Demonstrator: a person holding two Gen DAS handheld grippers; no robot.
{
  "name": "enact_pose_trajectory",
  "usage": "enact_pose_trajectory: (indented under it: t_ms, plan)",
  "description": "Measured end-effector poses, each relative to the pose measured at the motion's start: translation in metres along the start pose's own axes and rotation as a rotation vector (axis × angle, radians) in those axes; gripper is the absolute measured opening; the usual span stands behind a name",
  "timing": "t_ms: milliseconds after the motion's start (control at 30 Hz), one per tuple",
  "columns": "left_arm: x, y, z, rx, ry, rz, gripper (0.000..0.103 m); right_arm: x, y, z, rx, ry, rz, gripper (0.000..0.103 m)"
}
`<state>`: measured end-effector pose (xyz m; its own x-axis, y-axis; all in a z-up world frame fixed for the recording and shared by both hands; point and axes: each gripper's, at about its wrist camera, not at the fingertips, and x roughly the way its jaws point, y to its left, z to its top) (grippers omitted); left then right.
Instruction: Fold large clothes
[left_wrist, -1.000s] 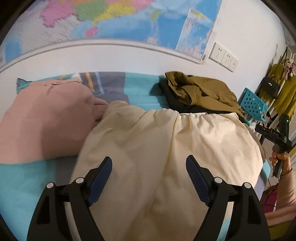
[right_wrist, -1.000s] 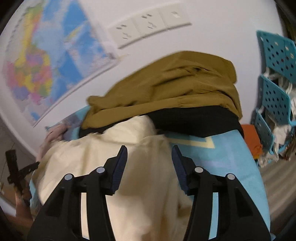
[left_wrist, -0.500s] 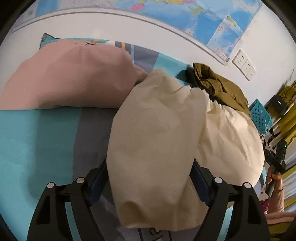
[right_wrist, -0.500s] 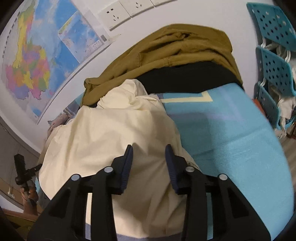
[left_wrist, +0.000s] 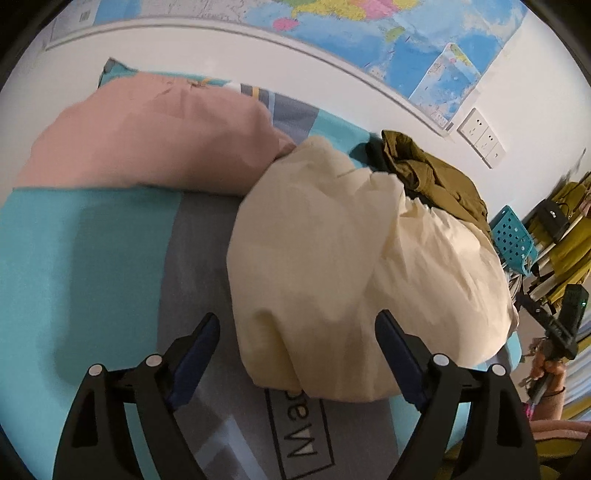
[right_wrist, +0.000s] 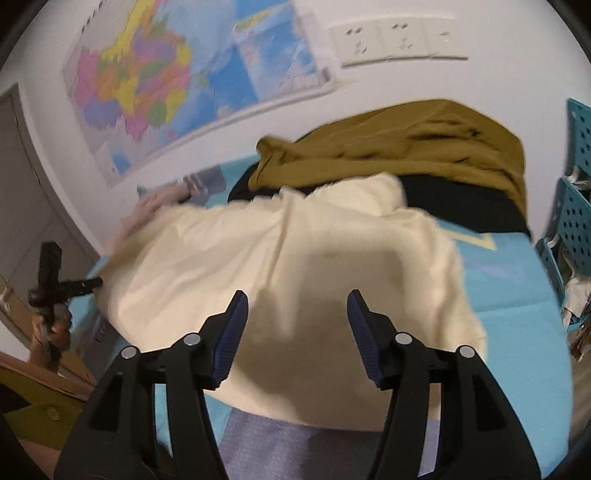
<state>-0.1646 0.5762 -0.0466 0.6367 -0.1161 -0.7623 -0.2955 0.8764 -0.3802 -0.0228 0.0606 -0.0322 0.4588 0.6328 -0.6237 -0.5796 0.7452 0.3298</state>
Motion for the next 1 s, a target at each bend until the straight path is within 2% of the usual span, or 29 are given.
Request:
enact_pose_trajectory:
  t_ms: [100,167,433,667,800,900,1000]
  plan:
    - [0.009,0.001,-0.006,-0.02,0.032,-0.017,0.083,0.032,-0.003,-0.01,0.025,0.077,-0.014,0.055]
    - [0.013,0.002,-0.009,-0.038,0.047,-0.045,0.084,0.041,-0.007,-0.015,0.052,0.086,-0.01,0.055]
    - [0.012,-0.014,-0.02,-0.013,0.065,-0.084,0.084,0.025,0.002,-0.02,0.067,0.069,-0.004,0.058]
    - [0.02,-0.025,-0.028,-0.029,0.069,-0.151,0.09,0.007,0.004,-0.027,0.14,0.062,0.114,0.064]
    - [0.026,-0.035,-0.031,-0.04,0.114,-0.267,0.09,-0.005,0.0,-0.04,0.216,0.071,0.19,0.068]
    - [0.031,-0.042,-0.03,-0.017,0.102,-0.251,0.09,-0.013,-0.005,-0.054,0.273,0.085,0.222,0.07]
    - [0.034,-0.033,-0.023,-0.083,0.086,-0.287,0.09,-0.021,-0.015,-0.069,0.341,0.091,0.237,0.071]
